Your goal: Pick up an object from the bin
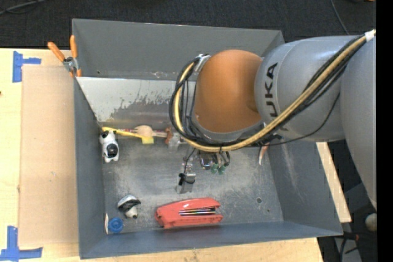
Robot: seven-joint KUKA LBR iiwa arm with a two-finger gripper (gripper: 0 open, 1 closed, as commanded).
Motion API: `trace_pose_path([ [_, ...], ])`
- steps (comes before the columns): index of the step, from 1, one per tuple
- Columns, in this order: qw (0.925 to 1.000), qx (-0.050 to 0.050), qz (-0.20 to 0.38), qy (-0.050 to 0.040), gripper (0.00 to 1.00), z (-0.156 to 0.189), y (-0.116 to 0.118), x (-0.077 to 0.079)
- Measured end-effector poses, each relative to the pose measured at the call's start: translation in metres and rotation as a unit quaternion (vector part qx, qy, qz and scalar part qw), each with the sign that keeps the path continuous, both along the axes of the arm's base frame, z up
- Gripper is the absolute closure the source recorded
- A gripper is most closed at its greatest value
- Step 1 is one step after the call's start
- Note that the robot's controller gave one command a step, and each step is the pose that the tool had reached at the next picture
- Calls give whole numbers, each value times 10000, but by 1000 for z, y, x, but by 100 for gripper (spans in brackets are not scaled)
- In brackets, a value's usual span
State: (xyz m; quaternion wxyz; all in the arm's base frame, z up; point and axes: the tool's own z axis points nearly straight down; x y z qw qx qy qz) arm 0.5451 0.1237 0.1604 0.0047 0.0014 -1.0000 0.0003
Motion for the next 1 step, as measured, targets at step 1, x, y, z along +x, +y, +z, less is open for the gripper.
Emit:
trace_pose_path([
  [1,10000,4,-19,-36,0,4,-1,2],
])
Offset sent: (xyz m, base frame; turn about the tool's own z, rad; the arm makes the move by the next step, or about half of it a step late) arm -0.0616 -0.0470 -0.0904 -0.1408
